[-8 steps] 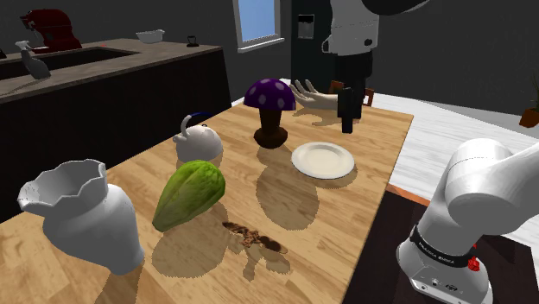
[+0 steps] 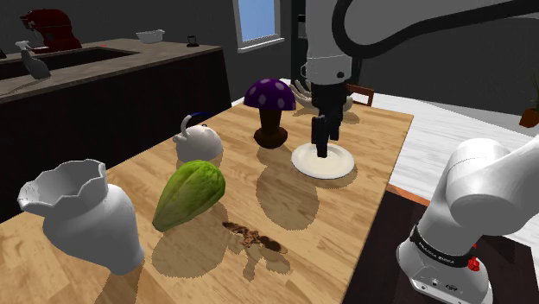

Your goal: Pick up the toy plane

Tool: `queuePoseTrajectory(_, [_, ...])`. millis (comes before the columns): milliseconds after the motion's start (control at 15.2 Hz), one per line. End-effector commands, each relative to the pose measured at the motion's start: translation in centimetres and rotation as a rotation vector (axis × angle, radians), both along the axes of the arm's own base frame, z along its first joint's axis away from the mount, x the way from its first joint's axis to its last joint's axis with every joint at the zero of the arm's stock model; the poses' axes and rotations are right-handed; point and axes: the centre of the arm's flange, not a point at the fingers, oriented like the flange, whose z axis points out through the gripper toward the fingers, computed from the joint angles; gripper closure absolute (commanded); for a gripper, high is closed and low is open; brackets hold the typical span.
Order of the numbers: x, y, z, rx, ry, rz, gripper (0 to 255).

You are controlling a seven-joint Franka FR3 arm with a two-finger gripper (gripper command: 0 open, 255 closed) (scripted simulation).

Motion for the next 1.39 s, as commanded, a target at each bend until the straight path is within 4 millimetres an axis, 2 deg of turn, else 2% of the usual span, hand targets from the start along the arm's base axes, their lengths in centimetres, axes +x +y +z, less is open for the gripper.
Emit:
queuePoseTrajectory(0, [0.6, 1.9, -1.7, 0.001, -0.016, -0.001, 0])
queuePoseTrajectory(1320, [9.9, 19.7, -17.4, 0.002, -0.153, -0.004, 0])
